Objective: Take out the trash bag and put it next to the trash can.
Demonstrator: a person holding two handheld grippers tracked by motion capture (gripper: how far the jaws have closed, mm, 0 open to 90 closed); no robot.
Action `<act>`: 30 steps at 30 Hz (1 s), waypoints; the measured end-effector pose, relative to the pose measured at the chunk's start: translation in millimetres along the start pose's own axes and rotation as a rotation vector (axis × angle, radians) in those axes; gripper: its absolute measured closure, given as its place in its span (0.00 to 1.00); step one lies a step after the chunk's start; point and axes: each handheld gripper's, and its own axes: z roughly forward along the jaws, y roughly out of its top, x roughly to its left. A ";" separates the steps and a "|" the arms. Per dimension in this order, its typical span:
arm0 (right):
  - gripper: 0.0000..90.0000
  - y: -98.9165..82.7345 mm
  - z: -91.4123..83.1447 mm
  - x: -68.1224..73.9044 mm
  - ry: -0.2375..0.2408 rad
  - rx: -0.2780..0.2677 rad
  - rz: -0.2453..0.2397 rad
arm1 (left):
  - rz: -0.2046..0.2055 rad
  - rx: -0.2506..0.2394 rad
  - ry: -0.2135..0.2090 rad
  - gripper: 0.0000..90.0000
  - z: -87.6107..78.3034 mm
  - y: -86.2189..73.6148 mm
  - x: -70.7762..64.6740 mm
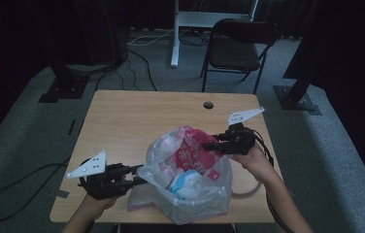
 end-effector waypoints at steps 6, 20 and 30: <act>0.86 5.1 -0.6 7.7 -0.064 0.006 -0.031 | 0.063 0.021 0.037 0.98 -1.2 7.3 -4.2; 0.90 15.5 -15.2 10.8 -0.131 -0.076 -0.028 | 0.046 -0.056 0.002 0.99 -15.0 30.8 -5.1; 0.99 39.8 -29.4 25.3 -0.101 -0.154 -0.074 | 0.072 -0.072 0.055 0.99 -3.3 64.3 -5.9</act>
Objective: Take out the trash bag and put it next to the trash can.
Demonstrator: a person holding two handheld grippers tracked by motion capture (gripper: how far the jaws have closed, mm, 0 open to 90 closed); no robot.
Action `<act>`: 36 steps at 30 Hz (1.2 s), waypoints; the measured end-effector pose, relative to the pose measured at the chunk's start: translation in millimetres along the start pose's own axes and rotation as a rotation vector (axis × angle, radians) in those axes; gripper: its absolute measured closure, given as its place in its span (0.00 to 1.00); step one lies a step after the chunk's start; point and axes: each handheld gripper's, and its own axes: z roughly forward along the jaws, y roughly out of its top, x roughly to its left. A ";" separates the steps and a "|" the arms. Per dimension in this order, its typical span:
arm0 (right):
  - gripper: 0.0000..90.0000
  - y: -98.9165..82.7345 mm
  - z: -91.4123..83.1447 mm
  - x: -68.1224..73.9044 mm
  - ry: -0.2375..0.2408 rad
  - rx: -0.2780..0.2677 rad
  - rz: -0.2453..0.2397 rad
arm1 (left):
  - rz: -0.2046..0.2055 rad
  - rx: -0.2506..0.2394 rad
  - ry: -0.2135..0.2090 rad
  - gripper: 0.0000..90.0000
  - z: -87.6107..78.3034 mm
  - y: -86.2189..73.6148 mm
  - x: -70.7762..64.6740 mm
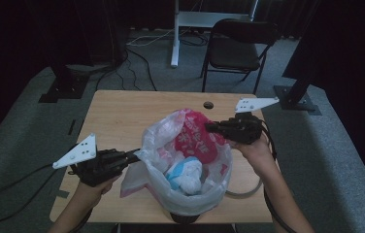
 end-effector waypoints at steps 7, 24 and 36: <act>0.99 12.4 12.0 22.9 0.139 -0.006 -0.046 | -0.016 -0.003 -0.018 0.99 22.9 18.3 -0.5; 0.57 12.8 29.1 40.1 0.469 -0.025 -0.012 | -0.027 0.040 0.028 0.99 65.2 34.3 -4.7; 0.94 16.1 47.7 48.2 0.386 0.107 -0.065 | 0.026 0.037 -0.016 0.93 74.1 33.9 -18.3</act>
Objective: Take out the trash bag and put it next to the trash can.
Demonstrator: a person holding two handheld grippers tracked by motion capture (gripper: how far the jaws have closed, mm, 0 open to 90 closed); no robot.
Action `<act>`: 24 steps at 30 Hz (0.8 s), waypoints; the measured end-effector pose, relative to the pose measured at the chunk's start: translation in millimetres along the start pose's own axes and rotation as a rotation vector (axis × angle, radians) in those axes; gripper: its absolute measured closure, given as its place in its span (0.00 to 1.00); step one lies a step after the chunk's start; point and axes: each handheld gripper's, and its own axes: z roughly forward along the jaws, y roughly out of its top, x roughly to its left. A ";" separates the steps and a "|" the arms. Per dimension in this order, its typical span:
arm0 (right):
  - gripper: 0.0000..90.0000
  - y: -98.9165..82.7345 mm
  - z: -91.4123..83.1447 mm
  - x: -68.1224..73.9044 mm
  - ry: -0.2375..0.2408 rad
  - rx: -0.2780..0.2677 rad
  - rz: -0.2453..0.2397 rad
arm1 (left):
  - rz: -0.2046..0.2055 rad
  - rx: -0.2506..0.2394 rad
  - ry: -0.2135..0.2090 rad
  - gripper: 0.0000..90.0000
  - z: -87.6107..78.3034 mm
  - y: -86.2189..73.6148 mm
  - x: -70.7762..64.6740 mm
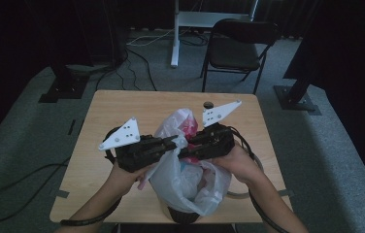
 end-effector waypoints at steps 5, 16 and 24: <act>1.00 -1.8 -2.1 -4.5 -0.026 0.002 0.027 | -0.021 0.039 -0.017 0.48 -2.7 -0.5 -3.2; 1.00 11.6 -51.4 -22.4 -0.118 -0.164 0.104 | -0.038 0.257 0.002 0.22 -15.7 -11.6 -9.0; 1.00 15.6 -52.0 -22.9 -0.067 -0.181 0.123 | 0.004 0.305 0.081 0.93 -4.9 -16.7 -8.7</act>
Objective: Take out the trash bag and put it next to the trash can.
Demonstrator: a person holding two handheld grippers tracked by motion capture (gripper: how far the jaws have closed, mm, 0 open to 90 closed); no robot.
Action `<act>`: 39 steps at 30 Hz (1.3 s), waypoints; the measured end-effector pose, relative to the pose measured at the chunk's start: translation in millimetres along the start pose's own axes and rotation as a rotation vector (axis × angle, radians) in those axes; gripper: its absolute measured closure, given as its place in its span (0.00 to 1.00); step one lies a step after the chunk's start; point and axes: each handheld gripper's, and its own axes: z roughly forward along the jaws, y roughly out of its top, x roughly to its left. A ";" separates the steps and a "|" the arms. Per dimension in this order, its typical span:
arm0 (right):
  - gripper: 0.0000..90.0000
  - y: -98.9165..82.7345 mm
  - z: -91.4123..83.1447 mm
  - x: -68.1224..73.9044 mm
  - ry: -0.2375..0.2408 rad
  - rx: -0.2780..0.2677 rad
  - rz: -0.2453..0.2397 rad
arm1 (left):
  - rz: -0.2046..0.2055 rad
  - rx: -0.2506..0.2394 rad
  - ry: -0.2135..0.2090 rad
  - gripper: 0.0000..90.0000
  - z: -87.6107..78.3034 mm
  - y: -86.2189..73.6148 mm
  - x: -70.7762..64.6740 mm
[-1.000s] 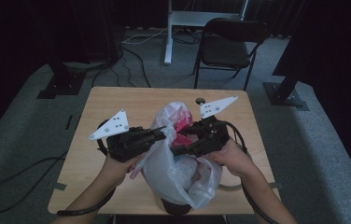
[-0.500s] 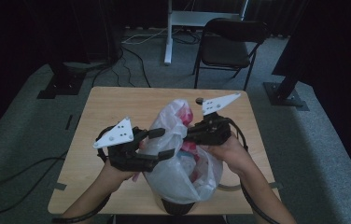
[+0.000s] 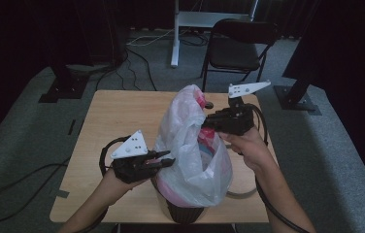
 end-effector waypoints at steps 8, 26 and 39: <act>0.76 -14.9 14.7 2.1 0.196 0.089 0.009 | -0.065 -0.104 0.056 0.99 -3.9 12.3 5.3; 0.99 -26.1 36.7 0.5 0.102 0.240 -0.019 | -0.099 -0.230 0.028 0.56 -10.8 19.5 0.7; 1.00 9.6 3.1 6.4 0.101 0.116 -0.047 | -0.213 -0.211 0.104 0.17 -49.0 -32.1 23.1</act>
